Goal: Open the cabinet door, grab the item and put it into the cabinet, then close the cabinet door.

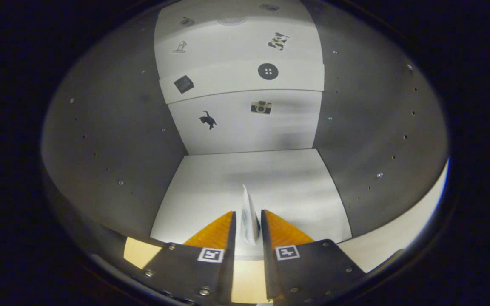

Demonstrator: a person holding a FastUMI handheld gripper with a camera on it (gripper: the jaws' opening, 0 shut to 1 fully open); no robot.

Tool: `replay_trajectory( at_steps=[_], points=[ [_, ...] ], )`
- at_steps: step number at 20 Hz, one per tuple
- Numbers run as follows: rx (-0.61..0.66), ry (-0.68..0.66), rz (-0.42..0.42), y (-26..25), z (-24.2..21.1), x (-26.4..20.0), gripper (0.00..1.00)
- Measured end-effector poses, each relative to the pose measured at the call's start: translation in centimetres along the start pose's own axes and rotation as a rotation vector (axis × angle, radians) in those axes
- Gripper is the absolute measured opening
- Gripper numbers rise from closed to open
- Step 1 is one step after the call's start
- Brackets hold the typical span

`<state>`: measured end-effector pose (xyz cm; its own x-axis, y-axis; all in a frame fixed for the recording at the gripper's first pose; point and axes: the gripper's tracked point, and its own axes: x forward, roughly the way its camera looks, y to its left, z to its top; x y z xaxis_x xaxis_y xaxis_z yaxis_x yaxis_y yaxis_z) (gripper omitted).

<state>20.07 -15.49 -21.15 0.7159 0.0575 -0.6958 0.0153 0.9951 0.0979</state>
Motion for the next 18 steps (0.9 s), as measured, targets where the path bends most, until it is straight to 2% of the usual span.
replay_trajectory(
  at_steps=[1, 2, 6, 11, 18],
  points=[
    [0.007, -0.010, 0.001, 0.1, 0.2, -0.1, 0.45],
    [0.009, -0.024, 0.003, 0.1, 0.4, 0.0, 0.50],
    [0.007, -0.118, 0.042, 1.0, 1.8, -1.8, 0.57],
    [-0.023, -0.316, 0.062, 1.6, 4.0, -6.4, 0.57],
    [-0.105, -0.557, -0.025, 1.1, 3.9, -16.6, 0.57]
  ],
)
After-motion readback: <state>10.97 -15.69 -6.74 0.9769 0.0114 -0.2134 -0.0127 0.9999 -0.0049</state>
